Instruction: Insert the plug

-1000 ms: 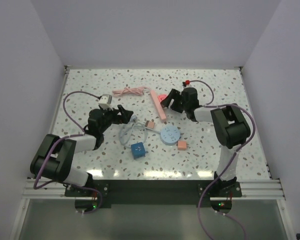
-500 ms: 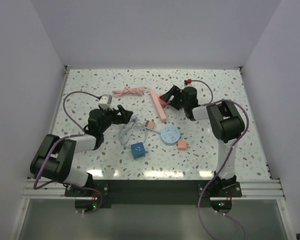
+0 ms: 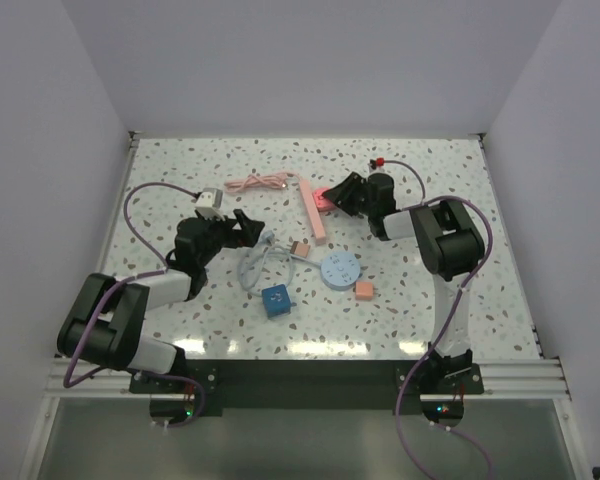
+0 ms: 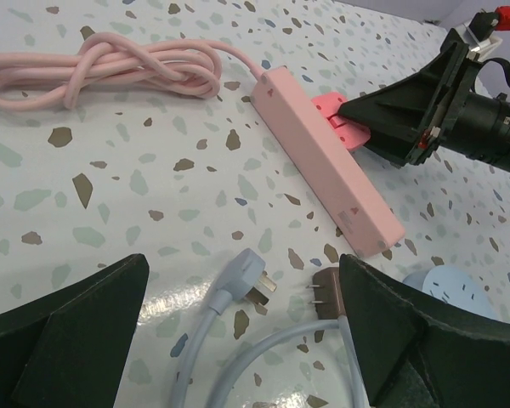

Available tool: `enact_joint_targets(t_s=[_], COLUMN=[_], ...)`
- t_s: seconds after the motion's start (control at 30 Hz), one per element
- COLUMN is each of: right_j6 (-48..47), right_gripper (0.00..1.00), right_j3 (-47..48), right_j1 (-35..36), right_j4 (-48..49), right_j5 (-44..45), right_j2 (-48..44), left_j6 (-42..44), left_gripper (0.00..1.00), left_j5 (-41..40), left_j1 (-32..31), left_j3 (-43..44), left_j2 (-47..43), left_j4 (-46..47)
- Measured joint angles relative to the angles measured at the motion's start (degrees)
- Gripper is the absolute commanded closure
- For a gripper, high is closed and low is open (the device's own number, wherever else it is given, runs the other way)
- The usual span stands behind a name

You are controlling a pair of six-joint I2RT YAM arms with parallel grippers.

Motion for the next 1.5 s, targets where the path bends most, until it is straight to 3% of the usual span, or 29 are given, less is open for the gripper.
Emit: enact_joint_targets(t_s=[0.4, 0.87, 1.2, 1.5], right_j6=[0.28, -3.39, -8.31, -16.83], right_gripper=[0.76, 0.79, 0.79, 0.8], right_j3=[-0.17, 0.17, 2.08, 4.33], right_j1=[-0.11, 3.43, 9.11, 13.07], right_j4=[3.98, 5.4, 0.15, -9.55], right_j5=[-2.1, -2.86, -1.22, 5.4], right_j2=[0.04, -0.31, -3.63, -7.72], left_j6=[0.0, 0.0, 0.0, 0.0], left_gripper=[0.0, 0.0, 0.0, 0.0], left_j5=[-0.13, -0.11, -0.04, -0.04], left_j1=[0.0, 0.0, 0.0, 0.0], left_j3=[0.0, -0.07, -0.52, -0.79], left_j2=[-0.55, -1.44, -1.73, -1.73], left_j4=[-0.37, -0.39, -0.28, 0.09])
